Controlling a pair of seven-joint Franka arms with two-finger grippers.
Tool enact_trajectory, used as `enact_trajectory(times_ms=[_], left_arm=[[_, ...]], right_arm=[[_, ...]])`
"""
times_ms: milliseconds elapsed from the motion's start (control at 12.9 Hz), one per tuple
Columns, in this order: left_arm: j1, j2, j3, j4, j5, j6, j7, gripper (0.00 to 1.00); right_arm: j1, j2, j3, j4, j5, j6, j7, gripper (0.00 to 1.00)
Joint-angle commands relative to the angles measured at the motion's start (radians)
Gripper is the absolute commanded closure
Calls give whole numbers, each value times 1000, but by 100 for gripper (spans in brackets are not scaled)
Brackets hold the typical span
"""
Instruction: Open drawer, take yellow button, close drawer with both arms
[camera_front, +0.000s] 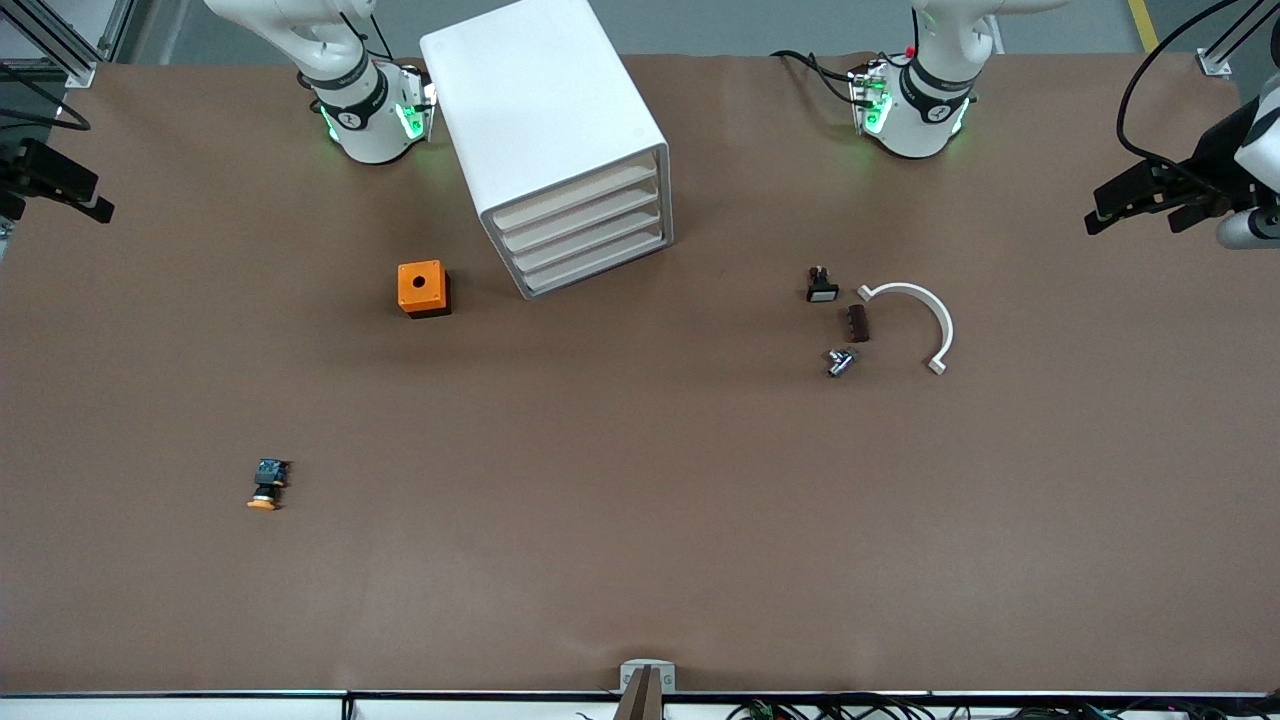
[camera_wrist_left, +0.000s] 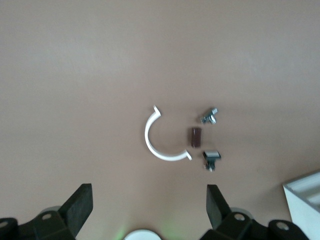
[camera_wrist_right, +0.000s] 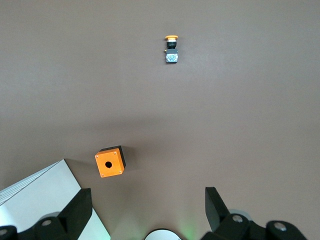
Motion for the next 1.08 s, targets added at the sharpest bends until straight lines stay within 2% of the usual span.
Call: enact_trajectory(times_ms=[0,232,1005], left_arm=[[-6,37,-4,71,27,23,-1,0],[-10,80,-6,134,27,23,-5,0],[-7,94,-7,139,15,4,-5,0]], right_arm=[[7,-33,-4,-32,4,17,17,0],[3,-33,-4,-32,4,20,16,0],[-9,-44,-9,-30,-2,53,-37,0]])
